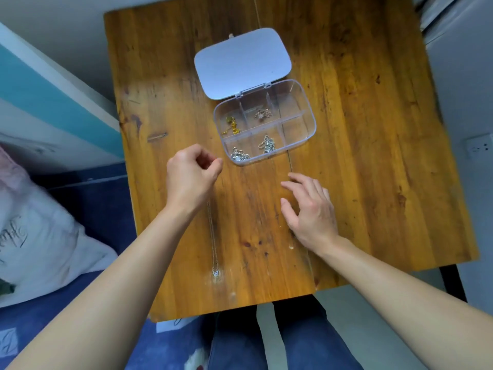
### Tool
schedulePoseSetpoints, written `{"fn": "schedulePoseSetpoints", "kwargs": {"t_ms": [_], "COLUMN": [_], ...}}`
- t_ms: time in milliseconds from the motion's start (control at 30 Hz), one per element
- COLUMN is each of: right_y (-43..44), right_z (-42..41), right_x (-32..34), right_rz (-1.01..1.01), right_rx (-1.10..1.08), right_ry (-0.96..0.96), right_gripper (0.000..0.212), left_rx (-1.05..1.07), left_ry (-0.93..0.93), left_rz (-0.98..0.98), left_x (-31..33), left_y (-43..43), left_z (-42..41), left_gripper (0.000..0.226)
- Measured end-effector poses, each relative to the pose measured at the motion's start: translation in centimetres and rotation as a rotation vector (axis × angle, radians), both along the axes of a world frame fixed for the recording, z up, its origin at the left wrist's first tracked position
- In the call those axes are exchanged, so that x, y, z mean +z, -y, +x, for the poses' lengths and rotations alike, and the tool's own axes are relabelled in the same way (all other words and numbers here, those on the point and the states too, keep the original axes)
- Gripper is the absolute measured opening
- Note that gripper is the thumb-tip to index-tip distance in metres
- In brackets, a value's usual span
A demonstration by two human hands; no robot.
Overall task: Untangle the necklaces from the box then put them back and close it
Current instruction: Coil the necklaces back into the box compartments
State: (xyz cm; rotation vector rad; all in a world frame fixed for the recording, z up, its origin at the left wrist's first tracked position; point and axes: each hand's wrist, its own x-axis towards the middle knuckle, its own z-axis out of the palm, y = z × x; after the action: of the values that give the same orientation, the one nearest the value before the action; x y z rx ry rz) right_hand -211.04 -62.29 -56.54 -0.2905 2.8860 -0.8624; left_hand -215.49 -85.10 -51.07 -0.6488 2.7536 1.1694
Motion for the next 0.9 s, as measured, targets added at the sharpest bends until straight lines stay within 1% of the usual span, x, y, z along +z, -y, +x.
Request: {"fn": "schedulePoseSetpoints", "kwargs": {"t_ms": [33, 100, 167, 233, 300, 367, 400, 500, 733, 833, 900], "right_y": [0.8, 2.8, 4.9, 6.8, 8.6, 10.1, 10.7, 11.7, 10.5, 9.2, 8.3], "right_z": [0.9, 3.1, 5.5, 7.7, 9.3, 10.4, 10.7, 10.8, 11.3, 11.4, 11.3], "right_x": [0.3, 0.7, 1.0, 0.8, 0.8, 0.7, 0.7, 0.7, 0.7, 1.0, 1.3], "right_rz": [-0.021, -0.064, -0.079, -0.05, 0.009, 0.064, 0.083, 0.096, 0.111, 0.064, -0.042], "right_rx": [0.037, 0.122, 0.173, 0.192, 0.18, 0.154, 0.142, 0.093, 0.043, -0.015, -0.108], "right_ry": [-0.001, 0.104, 0.257, 0.317, 0.328, 0.319, 0.307, 0.306, 0.364, 0.404, 0.434], "right_gripper": [0.025, 0.019, 0.02, 0.024, 0.031, 0.036, 0.035, 0.025, 0.017, 0.015, 0.017], "left_rx": [0.017, 0.038, 0.033, 0.018, 0.026, 0.046, 0.058, 0.088, 0.149, 0.152, 0.135], "left_ry": [0.052, 0.178, 0.295, 0.347, 0.353, 0.357, 0.367, 0.389, 0.376, 0.386, 0.392], "left_rz": [-0.007, 0.012, 0.026, -0.03, -0.086, -0.069, -0.034, 0.077, 0.148, 0.121, 0.079], "left_x": [-0.6, -1.8, -2.8, -3.4, -3.8, -4.0, -4.1, -4.1, -4.1, -4.0, -3.9], "left_y": [1.2, 3.0, 3.9, 3.9, 3.8, 4.1, 4.4, 5.3, 5.5, 5.0, 4.6], "left_z": [0.8, 1.9, 2.4, 2.6, 2.4, 2.0, 1.8, 1.3, 1.1, 1.0, 0.9], "left_gripper": [0.017, 0.023, 0.031, 0.036, 0.039, 0.038, 0.037, 0.031, 0.023, 0.022, 0.02]}}
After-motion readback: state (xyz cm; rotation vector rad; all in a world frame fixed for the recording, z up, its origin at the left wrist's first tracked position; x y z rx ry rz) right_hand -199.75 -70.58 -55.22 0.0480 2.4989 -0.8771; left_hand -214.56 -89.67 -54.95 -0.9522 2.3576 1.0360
